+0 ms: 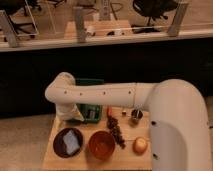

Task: Wipe red bowl with sponge

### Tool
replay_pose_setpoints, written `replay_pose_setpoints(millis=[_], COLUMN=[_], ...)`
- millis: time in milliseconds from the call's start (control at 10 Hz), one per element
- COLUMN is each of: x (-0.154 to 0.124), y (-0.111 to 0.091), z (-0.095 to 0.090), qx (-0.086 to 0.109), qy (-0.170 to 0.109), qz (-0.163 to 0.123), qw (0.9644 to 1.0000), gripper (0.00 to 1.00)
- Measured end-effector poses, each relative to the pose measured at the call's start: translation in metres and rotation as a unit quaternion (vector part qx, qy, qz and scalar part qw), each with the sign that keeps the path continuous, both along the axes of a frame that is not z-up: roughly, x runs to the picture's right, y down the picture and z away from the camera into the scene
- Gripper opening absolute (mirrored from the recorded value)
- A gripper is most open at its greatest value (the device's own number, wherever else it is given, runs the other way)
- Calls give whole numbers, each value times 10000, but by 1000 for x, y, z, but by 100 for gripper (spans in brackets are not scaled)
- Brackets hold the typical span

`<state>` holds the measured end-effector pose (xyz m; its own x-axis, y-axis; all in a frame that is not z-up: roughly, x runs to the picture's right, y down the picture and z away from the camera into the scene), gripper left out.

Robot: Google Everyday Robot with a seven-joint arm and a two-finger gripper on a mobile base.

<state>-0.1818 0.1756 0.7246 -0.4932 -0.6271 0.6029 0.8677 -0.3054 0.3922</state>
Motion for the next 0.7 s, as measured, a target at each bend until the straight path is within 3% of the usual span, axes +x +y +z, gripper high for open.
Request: replay_pose_setpoints(millis=[200,700], x=[-3,-4], y=[6,17], z=[2,-5], qx=[-195,-295], qy=[-72,-116], qz=[-69,-50], qw=[9998,9995], gripper=[80,80])
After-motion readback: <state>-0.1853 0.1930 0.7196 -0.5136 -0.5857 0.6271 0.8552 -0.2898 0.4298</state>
